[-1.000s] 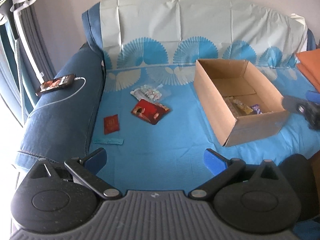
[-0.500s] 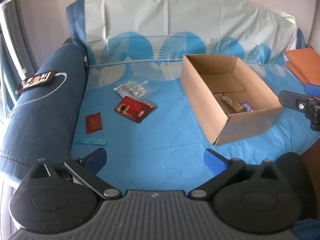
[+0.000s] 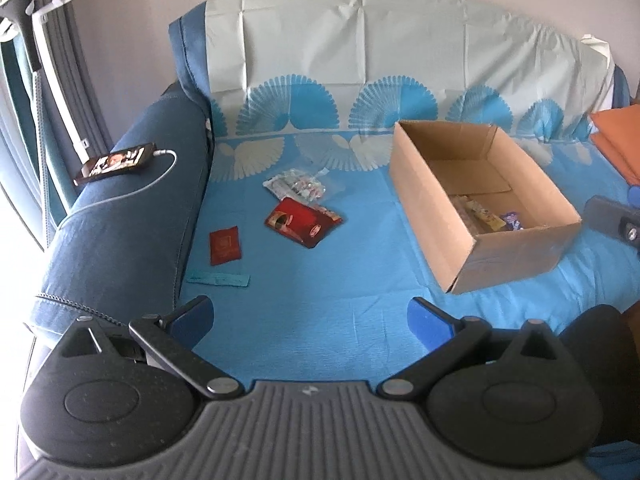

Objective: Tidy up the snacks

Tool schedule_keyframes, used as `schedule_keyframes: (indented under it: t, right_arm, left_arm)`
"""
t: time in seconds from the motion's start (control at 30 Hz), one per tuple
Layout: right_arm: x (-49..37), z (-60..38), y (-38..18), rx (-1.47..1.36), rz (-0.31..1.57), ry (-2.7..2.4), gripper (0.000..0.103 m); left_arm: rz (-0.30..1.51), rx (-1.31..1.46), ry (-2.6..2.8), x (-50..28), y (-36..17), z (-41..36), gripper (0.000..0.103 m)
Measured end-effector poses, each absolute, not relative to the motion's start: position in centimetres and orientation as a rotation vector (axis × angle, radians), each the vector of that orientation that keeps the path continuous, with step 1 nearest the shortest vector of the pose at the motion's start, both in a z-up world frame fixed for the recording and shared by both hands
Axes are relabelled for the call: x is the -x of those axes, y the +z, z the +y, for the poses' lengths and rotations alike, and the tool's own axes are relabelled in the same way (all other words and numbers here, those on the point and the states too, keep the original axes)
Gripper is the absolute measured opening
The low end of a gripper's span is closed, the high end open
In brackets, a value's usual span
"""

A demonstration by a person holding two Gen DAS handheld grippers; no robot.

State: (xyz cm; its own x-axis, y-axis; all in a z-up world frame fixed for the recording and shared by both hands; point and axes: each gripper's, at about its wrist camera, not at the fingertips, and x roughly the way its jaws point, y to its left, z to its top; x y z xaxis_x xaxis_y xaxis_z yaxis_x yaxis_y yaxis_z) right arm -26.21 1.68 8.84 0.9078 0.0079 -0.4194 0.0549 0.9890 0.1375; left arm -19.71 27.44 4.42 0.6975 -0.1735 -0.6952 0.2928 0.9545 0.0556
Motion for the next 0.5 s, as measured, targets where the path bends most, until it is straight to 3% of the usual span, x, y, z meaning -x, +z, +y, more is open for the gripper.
schedule_keyframes:
  t: [0.23, 0.5]
  right_arm:
    - [26.4, 2.5, 8.6, -0.168, 0.432, -0.037, 0.1]
    - [24.5, 4.3, 9.0, -0.111, 0.46, -0.014, 0.1]
  left_arm:
    - [0.688, -0.214, -0.272, 21.8, 5.5, 28.0, 0.103]
    - [0.738, -0.137, -0.266, 20.1, 4.2, 30.0, 0.103]
